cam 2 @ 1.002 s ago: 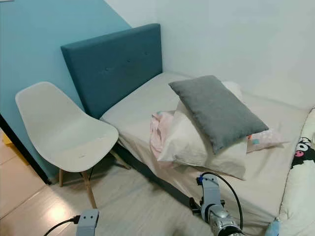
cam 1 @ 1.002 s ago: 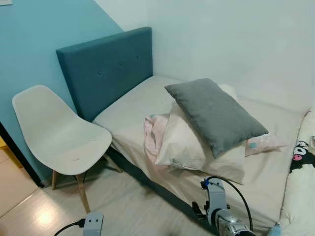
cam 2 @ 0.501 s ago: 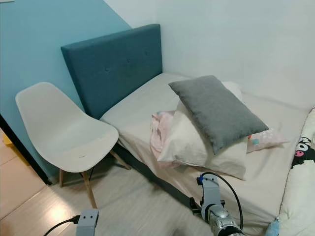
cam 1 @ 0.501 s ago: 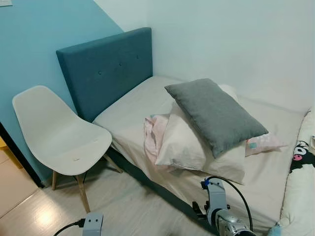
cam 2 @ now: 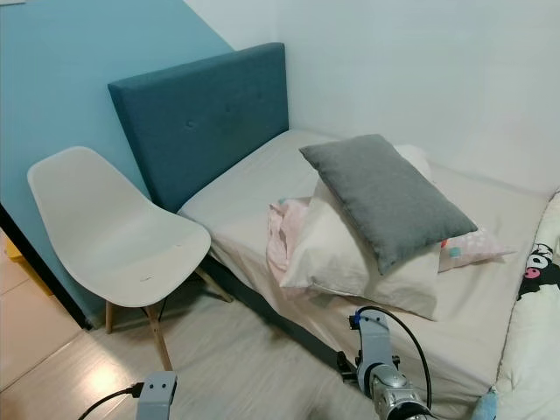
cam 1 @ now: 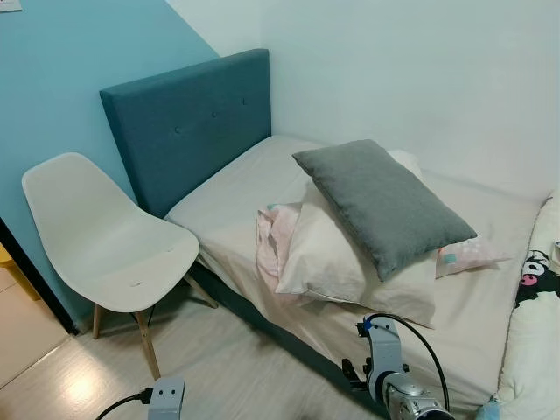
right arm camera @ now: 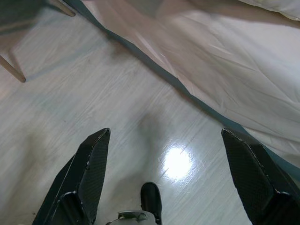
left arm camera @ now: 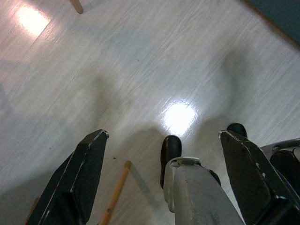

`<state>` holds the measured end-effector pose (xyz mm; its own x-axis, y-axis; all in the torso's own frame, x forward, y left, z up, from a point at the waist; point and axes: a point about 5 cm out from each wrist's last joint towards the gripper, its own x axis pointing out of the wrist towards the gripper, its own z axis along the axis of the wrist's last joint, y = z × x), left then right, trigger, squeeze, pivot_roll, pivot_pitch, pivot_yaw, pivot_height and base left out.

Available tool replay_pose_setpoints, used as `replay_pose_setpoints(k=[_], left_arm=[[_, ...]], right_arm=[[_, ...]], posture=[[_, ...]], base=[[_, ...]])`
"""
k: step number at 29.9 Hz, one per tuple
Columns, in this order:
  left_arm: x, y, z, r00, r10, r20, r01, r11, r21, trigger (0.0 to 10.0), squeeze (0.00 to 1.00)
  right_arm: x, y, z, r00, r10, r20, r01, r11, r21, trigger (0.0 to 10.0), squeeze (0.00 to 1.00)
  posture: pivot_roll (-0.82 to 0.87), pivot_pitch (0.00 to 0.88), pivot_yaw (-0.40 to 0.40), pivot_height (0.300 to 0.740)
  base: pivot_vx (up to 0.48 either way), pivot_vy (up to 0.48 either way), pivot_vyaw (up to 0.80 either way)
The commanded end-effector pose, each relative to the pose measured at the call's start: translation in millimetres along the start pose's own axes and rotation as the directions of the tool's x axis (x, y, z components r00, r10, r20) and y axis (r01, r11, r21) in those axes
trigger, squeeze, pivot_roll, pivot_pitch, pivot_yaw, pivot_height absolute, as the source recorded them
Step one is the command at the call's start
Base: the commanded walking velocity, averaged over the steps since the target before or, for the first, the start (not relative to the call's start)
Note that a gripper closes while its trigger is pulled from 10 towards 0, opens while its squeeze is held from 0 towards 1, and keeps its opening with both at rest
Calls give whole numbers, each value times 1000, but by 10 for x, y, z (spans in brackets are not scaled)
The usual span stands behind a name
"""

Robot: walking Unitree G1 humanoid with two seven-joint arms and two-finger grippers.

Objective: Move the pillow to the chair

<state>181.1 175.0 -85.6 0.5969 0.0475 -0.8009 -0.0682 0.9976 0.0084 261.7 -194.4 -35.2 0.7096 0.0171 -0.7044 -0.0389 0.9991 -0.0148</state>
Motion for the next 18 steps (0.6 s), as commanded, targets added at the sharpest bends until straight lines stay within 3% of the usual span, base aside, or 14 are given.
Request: replay_pose_setpoints(k=[1,11,18], left_arm=[[4,44,22,1000,5,-1,-5,1000,11,10000,0],[7,14,39,1000,-4,10,4,1000,-19,10000,0],[31,11,210,997,-15,73,19,998,-52,10000,0]], right_arm=[[4,31,-6,1000,8,-5,-8,1000,4,10000,0],[3,26,-5,1000,7,-4,-7,1000,-2,10000,0],[6,43,-1,1000,10,-3,-10,1000,7,10000,0]], posture=[[-183,0,10,710],[-182,0,4,710],[-173,0,6,710]], base=[[0,0,0],[0,0,0],[0,0,0]])
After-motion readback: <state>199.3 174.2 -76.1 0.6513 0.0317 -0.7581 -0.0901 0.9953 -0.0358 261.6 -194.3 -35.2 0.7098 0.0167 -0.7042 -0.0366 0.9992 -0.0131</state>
